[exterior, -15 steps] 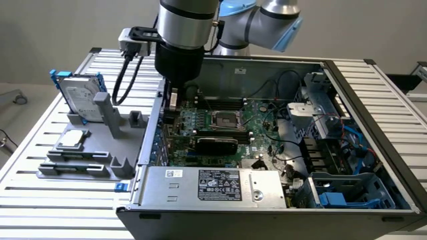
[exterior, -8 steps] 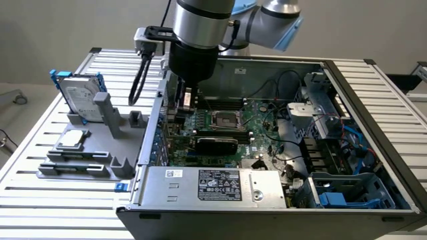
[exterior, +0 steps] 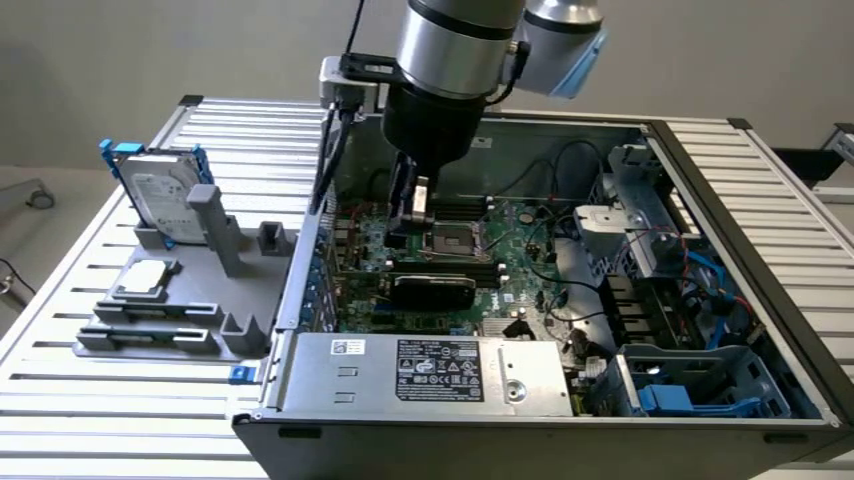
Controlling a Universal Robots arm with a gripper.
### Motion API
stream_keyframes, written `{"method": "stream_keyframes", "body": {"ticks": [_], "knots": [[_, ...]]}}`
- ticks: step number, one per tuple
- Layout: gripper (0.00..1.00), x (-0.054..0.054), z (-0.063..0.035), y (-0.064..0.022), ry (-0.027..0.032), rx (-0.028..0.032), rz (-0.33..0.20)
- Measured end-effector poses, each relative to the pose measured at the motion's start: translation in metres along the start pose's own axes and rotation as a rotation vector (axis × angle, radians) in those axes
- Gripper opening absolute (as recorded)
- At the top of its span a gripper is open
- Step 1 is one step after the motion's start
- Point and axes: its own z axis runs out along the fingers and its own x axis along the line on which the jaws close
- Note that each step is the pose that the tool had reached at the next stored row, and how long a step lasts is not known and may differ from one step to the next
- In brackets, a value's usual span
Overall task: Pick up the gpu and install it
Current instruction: 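Press down on the gpu until it lock into place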
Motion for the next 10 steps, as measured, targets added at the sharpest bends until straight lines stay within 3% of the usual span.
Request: {"method": "stream_keyframes", "body": {"ticks": [4,6,7,8,10], "knots": [[0.11,0.001,-0.0045,-0.0147,-0.0108,0.0057,-0.002],[0.11,0.002,-0.0051,-0.0171,-0.0159,0.0170,-0.003],[0.11,0.002,-0.0053,-0.0172,-0.0244,0.0209,-0.005],[0.11,0.003,-0.0058,-0.0170,-0.0289,0.0212,-0.005],[0.11,0.003,-0.0058,-0.0170,-0.0291,0.0212,-0.004]]}}
